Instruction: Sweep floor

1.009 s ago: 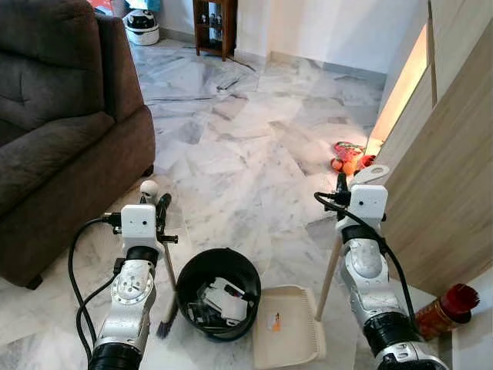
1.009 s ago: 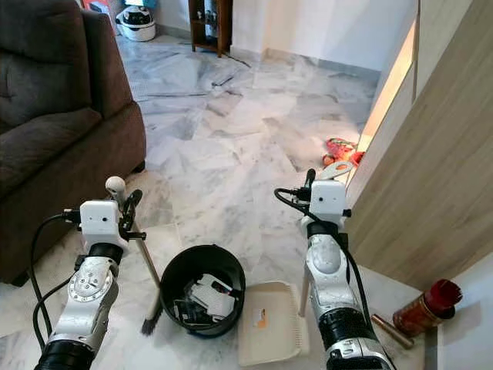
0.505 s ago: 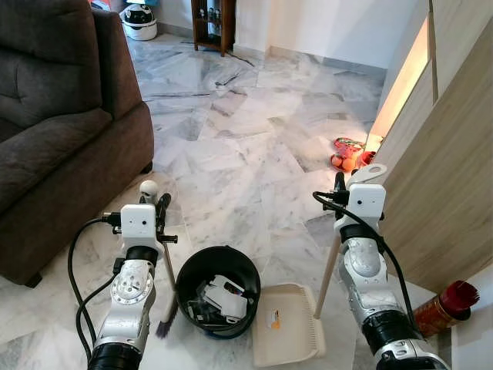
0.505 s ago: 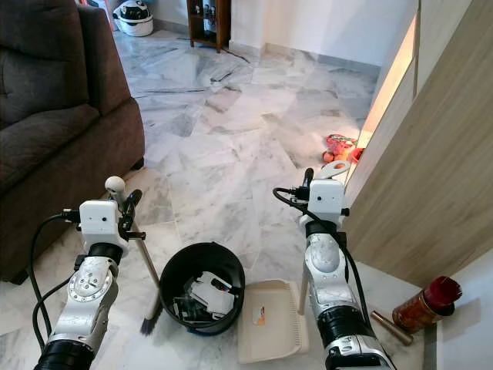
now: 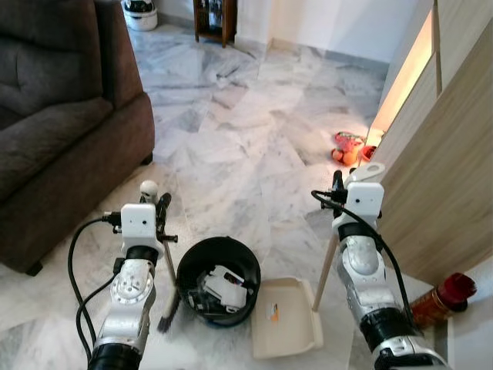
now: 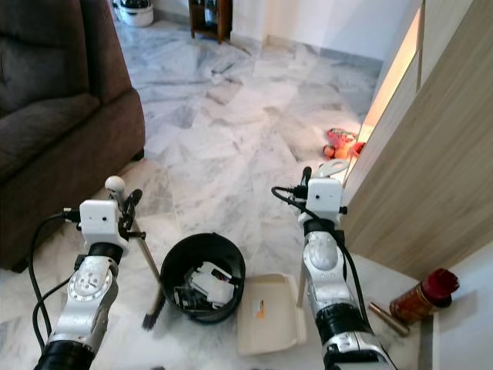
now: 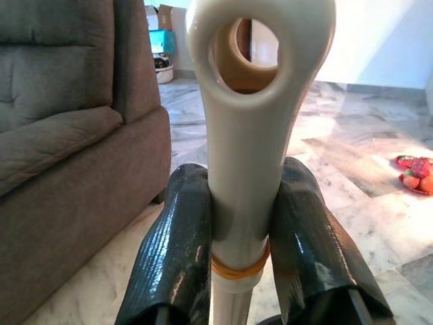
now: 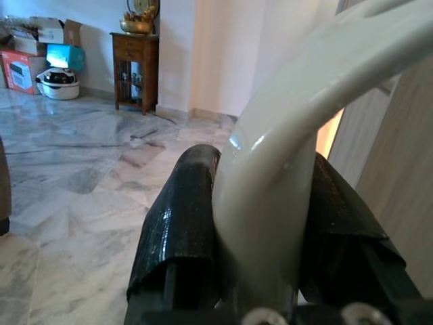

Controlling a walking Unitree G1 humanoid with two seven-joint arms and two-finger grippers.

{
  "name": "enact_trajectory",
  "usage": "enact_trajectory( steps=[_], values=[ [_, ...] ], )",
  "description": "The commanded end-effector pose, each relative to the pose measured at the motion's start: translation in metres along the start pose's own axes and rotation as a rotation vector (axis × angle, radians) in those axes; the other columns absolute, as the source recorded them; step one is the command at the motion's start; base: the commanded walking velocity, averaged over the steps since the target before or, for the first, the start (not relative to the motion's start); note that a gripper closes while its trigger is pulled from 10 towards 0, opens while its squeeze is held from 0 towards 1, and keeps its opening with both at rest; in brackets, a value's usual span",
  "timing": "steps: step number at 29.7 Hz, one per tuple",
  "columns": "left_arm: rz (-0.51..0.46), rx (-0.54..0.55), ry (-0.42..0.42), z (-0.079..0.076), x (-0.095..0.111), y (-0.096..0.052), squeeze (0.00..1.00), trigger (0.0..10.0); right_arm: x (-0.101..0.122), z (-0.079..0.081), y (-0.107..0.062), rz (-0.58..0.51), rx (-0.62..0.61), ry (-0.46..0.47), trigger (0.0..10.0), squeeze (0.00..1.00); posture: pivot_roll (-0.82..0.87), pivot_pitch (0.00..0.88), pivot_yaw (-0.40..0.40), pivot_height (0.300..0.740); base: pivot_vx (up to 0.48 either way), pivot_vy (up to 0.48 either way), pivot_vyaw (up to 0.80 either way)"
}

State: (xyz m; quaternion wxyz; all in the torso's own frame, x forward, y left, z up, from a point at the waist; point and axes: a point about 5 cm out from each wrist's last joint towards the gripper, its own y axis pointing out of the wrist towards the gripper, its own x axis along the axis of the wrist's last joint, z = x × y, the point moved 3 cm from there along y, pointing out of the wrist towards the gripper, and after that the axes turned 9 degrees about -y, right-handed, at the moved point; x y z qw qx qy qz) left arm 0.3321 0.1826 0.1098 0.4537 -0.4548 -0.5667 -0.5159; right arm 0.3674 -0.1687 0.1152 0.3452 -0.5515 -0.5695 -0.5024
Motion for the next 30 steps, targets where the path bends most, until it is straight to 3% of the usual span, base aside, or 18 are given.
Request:
enact_trajectory(
  steps=[1,30],
  values=[
    [-0.033,-0.016,-0.002,-0.0021,0.0071,0.0014,0.00,10.0,0.0074,-0.0005,0.0037,-0.030,-0.011,0.023,10.0,0.00,0.05,0.009,-0.042,0.740,-0.262,0.000,0.00],
    [-0.031,-0.016,-0.003,-0.0035,0.0074,0.0028,0.00,10.0,0.0040,-0.0006,0.0031,-0.020,-0.012,0.026,10.0,0.00,0.05,0.021,-0.044,0.740,-0.265,0.000,0.00]
  ],
)
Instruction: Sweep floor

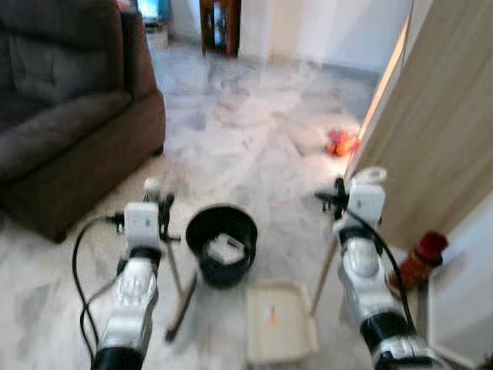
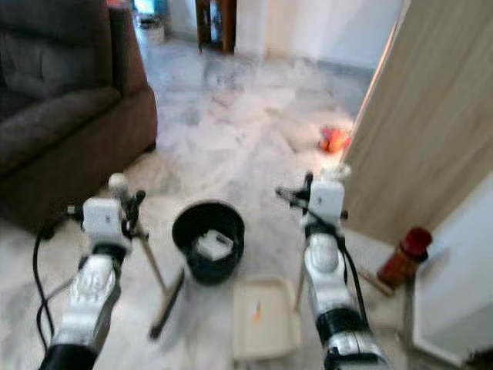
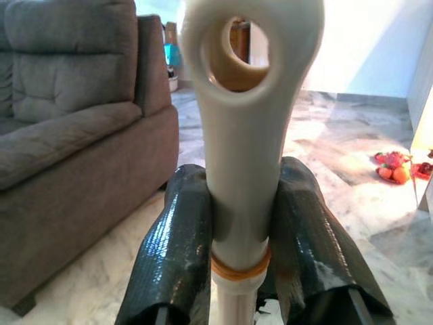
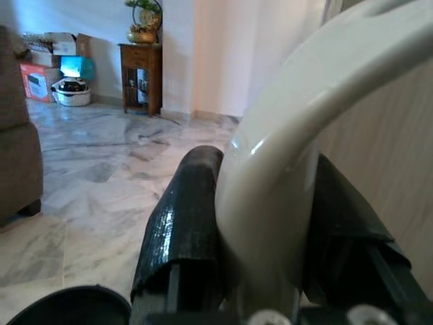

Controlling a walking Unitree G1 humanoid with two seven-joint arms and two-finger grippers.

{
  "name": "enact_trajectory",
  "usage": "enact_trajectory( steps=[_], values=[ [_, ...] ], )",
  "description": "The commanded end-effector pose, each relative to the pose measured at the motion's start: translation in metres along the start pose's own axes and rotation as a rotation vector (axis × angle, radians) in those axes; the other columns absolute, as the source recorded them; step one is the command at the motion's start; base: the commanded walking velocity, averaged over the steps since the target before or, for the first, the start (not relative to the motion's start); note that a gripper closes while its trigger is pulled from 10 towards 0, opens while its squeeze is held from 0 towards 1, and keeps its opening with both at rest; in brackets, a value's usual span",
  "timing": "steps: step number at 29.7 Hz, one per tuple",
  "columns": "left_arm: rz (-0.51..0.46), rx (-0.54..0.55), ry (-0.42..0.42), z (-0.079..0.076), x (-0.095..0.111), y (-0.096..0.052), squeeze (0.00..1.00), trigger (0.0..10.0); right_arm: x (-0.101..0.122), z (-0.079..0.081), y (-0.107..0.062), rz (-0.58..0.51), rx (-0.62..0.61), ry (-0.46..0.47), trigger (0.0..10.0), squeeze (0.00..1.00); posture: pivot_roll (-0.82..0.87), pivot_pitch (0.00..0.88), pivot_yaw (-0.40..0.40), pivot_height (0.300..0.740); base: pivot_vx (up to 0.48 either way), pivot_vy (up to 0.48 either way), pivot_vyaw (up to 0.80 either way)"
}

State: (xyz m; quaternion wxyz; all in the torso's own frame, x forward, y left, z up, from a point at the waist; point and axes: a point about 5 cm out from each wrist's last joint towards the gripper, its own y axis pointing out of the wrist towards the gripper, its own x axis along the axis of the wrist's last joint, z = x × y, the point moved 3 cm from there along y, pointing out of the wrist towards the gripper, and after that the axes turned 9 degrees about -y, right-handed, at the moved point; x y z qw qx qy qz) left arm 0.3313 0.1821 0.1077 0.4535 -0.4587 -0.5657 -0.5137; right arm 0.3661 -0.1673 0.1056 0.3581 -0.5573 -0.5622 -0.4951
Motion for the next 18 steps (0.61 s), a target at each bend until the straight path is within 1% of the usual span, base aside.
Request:
enact_trajectory(
  steps=[1,17,18],
  values=[
    [-0.038,-0.014,0.003,-0.0033,0.0091,0.0039,0.00,10.0,0.0127,-0.0040,0.0060,-0.053,-0.022,0.020,10.0,0.00,0.05,0.021,-0.044,0.740,0.000,0.000,0.00],
    [-0.033,-0.017,-0.006,-0.0048,0.0085,0.0048,0.00,10.0,0.0118,-0.0074,0.0065,-0.048,-0.032,0.031,10.0,0.00,0.04,0.031,-0.046,0.740,0.000,0.000,0.00],
    [-0.032,-0.017,-0.006,-0.0051,0.0083,0.0048,0.00,10.0,0.0119,-0.0074,0.0066,-0.048,-0.031,0.030,10.0,0.00,0.04,0.031,-0.047,0.740,0.000,0.000,-0.56]
  ],
)
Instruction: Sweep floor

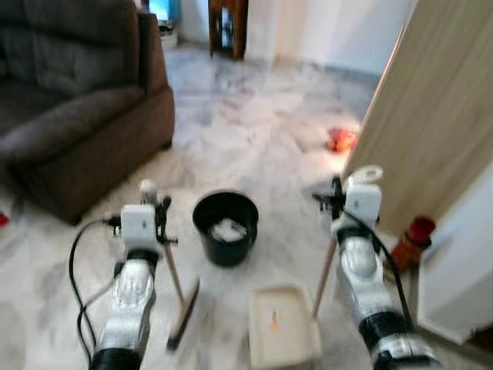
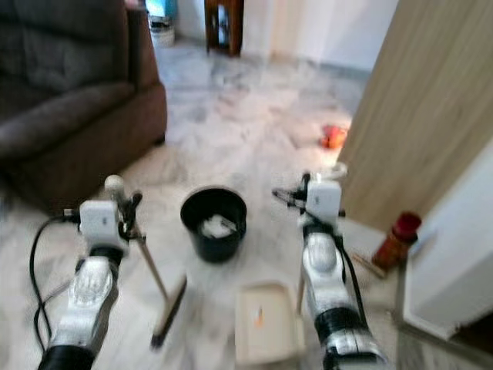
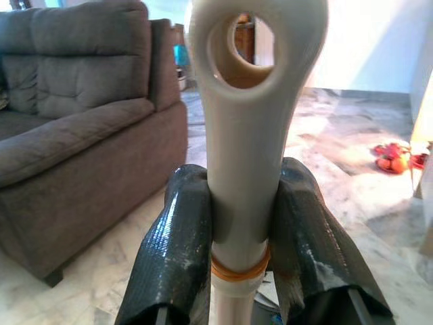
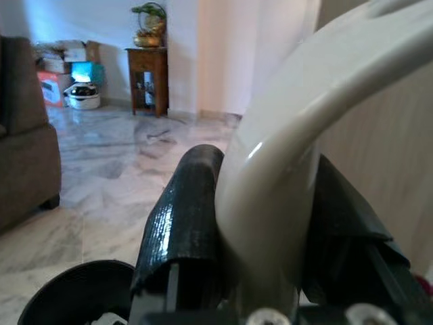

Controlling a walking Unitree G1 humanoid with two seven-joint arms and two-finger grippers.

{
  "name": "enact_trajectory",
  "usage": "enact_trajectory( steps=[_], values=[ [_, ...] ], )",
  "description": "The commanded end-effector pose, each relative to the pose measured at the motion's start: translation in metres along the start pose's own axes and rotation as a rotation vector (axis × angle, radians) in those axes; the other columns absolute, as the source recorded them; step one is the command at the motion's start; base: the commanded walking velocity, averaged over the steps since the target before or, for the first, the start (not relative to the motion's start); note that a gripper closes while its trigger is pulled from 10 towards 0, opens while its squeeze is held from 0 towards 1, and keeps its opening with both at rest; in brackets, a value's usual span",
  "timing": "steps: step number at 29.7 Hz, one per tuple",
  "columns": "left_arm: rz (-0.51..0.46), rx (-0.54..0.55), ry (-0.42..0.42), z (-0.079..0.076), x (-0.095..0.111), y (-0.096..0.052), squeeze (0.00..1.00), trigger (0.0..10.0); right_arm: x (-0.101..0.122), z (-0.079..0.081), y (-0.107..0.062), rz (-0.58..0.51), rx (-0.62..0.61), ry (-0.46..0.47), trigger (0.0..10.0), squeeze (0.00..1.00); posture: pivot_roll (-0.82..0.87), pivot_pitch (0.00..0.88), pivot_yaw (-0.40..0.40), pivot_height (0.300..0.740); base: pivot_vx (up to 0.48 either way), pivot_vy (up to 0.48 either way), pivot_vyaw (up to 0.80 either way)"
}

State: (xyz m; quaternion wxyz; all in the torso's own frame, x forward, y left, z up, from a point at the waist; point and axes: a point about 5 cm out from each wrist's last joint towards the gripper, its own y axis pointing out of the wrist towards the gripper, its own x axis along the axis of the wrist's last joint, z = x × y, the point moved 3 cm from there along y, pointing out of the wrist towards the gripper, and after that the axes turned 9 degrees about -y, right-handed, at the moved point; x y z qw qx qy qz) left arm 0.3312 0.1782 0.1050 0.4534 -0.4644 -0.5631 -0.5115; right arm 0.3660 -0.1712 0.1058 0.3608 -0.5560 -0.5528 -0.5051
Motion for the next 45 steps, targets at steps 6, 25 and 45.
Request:
enact_trajectory(
  steps=[6,25,45],
  values=[
    [-0.037,-0.018,-0.001,-0.0029,0.0101,0.0052,0.00,10.0,0.0110,-0.0014,0.0058,-0.040,-0.008,0.006,10.0,0.00,0.04,0.032,-0.048,0.740,0.000,0.000,-0.80],
    [-0.022,-0.021,0.021,-0.0049,0.0077,0.0065,0.00,10.0,0.0108,-0.0019,0.0067,-0.036,-0.007,-0.002,10.0,0.00,0.03,0.039,-0.055,0.740,0.000,-0.119,-0.80],
    [-0.017,-0.021,0.019,-0.0049,0.0056,0.0048,0.00,10.0,0.0104,-0.0013,0.0057,-0.037,-0.005,0.000,10.0,0.00,0.03,0.011,-0.049,0.740,0.000,0.000,-0.80]
  ],
)
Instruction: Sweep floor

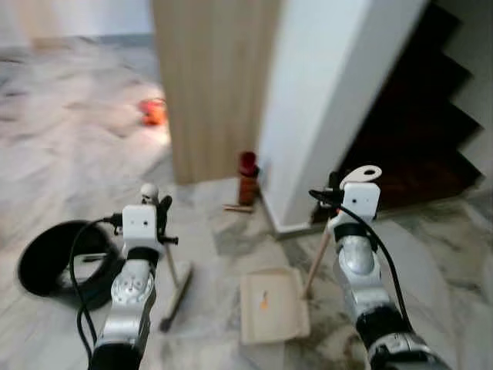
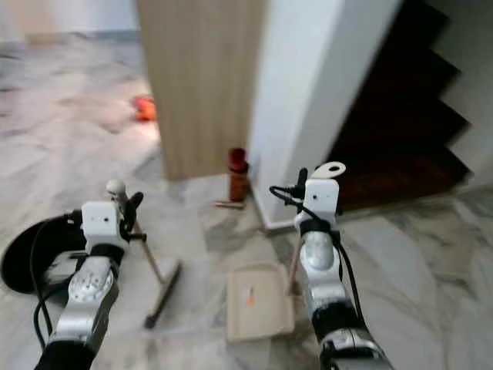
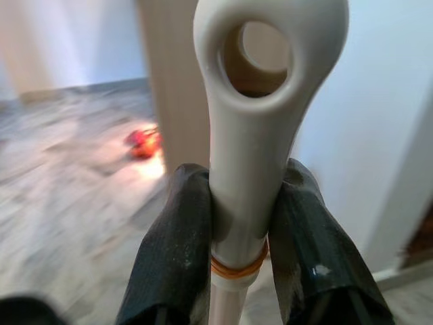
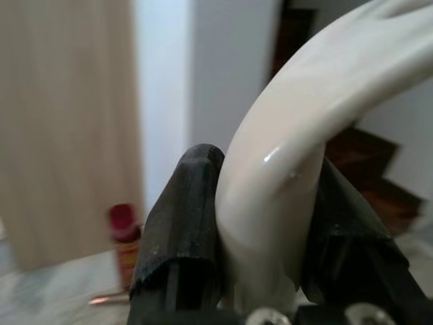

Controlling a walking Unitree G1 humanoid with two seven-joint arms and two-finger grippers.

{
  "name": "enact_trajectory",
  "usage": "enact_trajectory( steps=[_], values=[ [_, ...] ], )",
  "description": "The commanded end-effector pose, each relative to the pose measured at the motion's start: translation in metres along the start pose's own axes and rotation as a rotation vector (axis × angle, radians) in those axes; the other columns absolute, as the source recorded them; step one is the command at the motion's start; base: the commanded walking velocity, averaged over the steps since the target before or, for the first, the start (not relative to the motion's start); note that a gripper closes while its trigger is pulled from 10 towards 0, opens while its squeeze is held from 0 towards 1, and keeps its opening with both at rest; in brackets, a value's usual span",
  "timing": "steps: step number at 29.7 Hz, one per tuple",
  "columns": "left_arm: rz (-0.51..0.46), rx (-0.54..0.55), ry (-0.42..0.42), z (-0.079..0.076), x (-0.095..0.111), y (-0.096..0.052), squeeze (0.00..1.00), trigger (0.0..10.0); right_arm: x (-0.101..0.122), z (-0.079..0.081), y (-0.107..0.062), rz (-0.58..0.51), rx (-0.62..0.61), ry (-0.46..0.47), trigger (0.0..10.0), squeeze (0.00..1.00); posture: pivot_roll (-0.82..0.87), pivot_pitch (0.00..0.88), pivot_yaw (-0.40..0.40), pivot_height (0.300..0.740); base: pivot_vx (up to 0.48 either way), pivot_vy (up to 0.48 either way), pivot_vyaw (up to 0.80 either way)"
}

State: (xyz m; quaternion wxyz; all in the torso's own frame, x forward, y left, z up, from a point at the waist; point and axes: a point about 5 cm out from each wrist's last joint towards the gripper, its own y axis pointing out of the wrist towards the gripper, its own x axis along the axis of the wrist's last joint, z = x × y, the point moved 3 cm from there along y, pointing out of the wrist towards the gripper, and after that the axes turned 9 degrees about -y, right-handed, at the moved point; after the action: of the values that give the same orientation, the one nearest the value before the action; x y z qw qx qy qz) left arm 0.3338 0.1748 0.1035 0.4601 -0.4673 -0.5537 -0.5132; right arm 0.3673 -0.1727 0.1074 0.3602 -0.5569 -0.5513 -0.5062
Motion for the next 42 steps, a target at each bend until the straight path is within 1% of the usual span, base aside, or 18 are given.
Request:
enact_trajectory(
  steps=[1,10,17,23,42],
  values=[
    [-0.035,-0.012,0.005,-0.0014,0.0078,0.0026,0.00,10.0,0.0093,0.0003,0.0039,-0.038,-0.001,-0.001,10.0,0.00,0.03,0.011,-0.049,0.740,0.000,0.000,-0.80],
    [-0.036,-0.012,0.006,-0.0009,0.0080,0.0024,0.00,10.0,0.0085,0.0010,0.0036,-0.035,-0.001,-0.002,10.0,0.00,0.04,0.000,-0.050,0.740,0.000,0.000,-0.80],
    [-0.031,-0.019,0.013,0.0013,0.0070,0.0013,0.00,10.0,0.0058,0.0037,0.0002,-0.029,-0.004,0.000,10.0,0.00,0.03,0.000,-0.032,0.740,0.000,0.000,-0.80],
    [-0.026,-0.029,0.017,-0.0011,0.0062,0.0024,0.00,10.0,0.0034,0.0032,-0.0020,-0.023,-0.005,0.003,10.0,0.00,0.03,0.000,-0.033,0.740,0.000,0.000,-0.80],
    [-0.026,-0.014,0.015,0.0016,0.0066,0.0015,0.00,10.0,0.0047,0.0054,-0.0016,-0.022,-0.001,0.006,10.0,0.00,0.03,0.001,-0.038,0.740,0.000,0.000,-0.80]
  ],
)
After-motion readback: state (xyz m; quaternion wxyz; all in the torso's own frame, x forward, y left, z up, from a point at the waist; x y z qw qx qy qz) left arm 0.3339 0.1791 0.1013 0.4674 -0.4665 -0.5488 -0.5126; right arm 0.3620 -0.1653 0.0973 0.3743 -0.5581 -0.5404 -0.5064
